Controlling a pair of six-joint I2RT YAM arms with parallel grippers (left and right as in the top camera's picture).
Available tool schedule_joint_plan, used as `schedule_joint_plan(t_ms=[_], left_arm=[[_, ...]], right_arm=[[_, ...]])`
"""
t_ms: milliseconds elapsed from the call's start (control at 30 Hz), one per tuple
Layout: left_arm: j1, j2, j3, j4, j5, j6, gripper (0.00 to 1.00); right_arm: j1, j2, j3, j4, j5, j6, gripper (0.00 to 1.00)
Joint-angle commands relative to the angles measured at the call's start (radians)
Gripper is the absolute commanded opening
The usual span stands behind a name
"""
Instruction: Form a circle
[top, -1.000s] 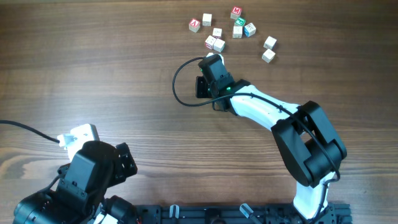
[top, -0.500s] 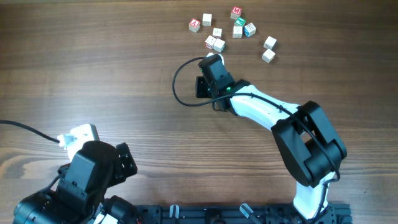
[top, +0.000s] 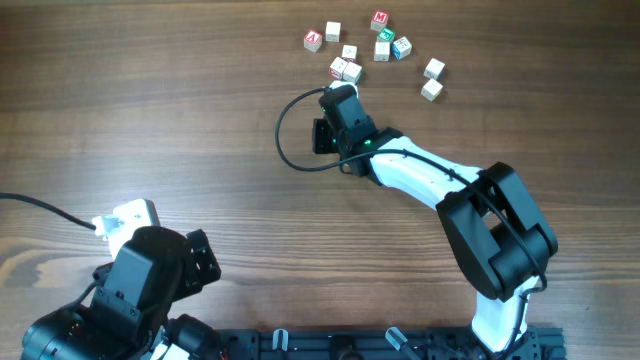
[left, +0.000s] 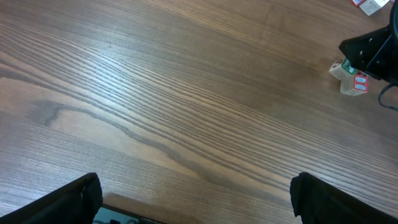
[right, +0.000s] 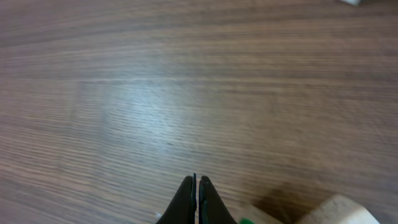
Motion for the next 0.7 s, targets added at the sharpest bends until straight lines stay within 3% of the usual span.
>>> schedule_joint_plan(t_ms=[0,367,667], left_arm=[[0.001,0.002,-0.004,-0.001,0.001,-0.013,1.0],[0.001,0.002,-0.004,-0.001,0.001,-0.013,1.0],[0.001,0.002,-0.004,-0.001,0.001,-0.013,1.0]], right_arm=[[0.0,0.018,0.02,0.009,-0.032,-0.039,0.05],[-0.005,-0.063,0.022,-0.032,0.146,-0.032,0.05],[-0.042,-0.063,0.022,-0.053,0.158,-0.004,0.05]])
